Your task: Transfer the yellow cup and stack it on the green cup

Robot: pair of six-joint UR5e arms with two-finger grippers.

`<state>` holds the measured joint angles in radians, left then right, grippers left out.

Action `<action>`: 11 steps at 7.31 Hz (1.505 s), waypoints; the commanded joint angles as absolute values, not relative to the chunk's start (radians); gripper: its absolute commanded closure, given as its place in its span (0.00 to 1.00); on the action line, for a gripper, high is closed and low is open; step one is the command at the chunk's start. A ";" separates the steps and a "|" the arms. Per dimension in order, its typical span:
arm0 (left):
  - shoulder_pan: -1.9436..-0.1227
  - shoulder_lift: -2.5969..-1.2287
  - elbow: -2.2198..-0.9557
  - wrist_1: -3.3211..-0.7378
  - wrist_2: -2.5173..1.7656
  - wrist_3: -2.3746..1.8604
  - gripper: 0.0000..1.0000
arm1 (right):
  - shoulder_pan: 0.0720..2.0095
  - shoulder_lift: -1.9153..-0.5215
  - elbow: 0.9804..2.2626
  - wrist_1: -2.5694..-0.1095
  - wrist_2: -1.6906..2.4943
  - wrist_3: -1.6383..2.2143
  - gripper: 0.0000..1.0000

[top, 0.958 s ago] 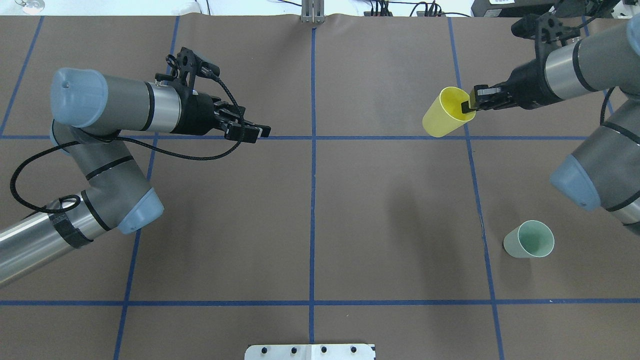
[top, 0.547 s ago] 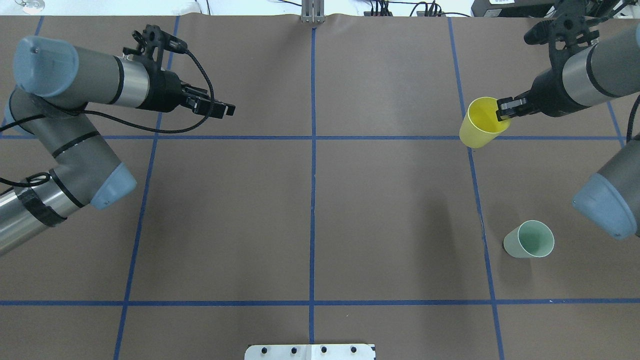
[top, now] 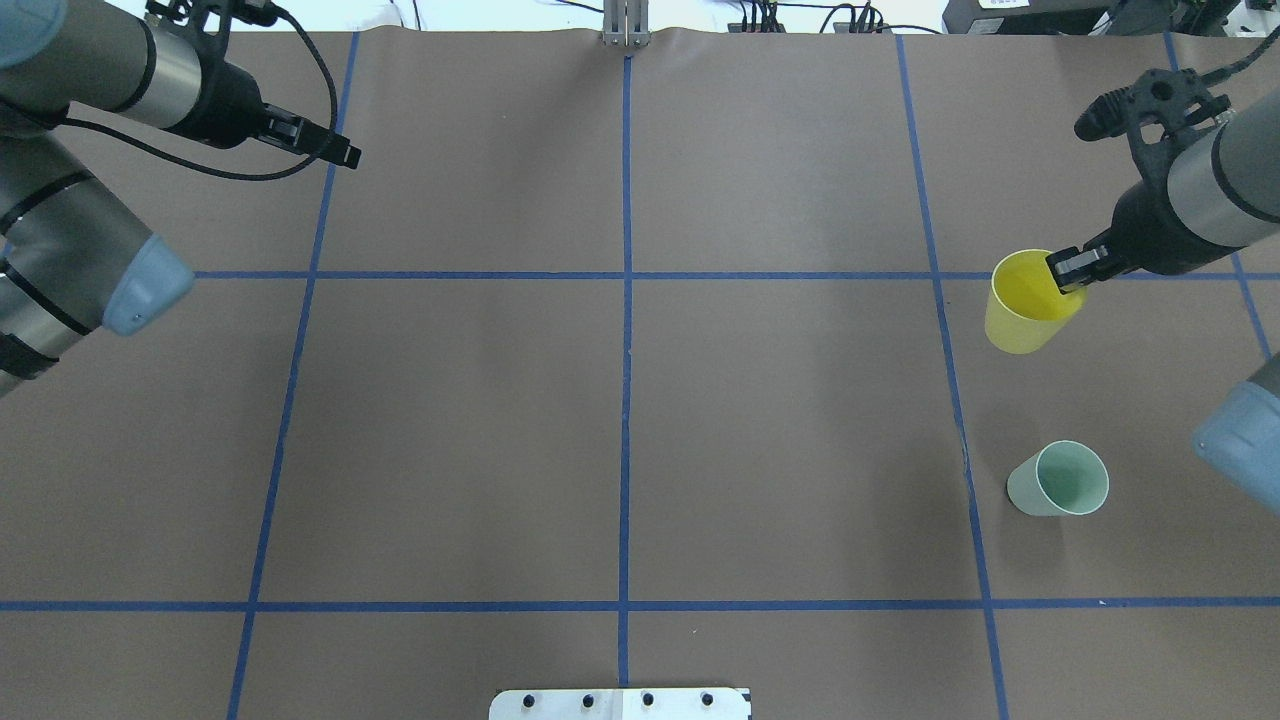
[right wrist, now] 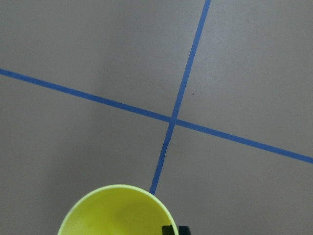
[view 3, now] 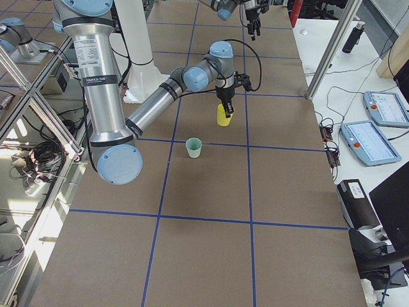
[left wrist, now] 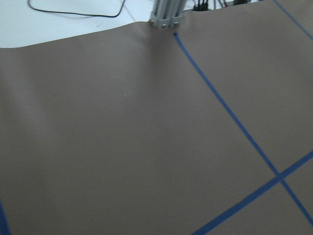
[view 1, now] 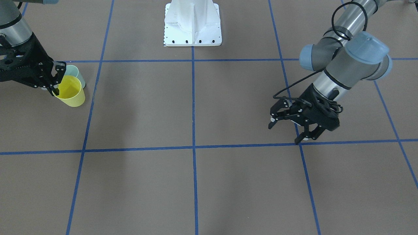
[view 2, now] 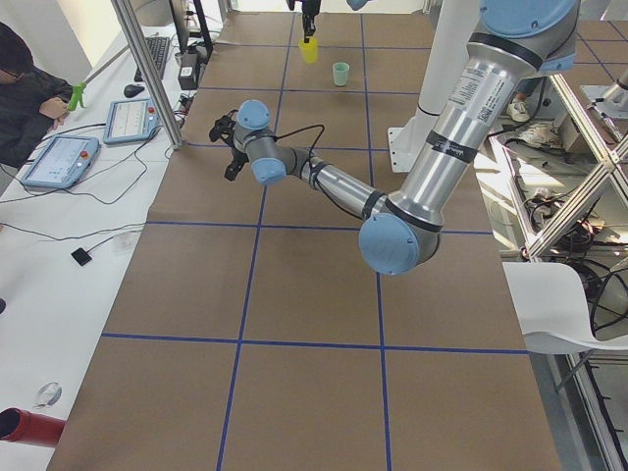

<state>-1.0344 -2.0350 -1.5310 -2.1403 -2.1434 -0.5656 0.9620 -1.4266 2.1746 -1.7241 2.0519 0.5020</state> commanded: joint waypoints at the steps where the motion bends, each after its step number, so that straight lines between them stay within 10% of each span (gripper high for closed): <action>1: -1.180 -2.033 -1.528 -1.815 -2.160 -0.256 0.00 | 1.011 -1.532 2.207 -1.730 2.111 0.379 1.00; 11: -1.404 -1.873 -1.532 -1.600 -2.161 0.163 0.00 | 0.948 -1.592 2.140 -1.730 2.249 0.379 1.00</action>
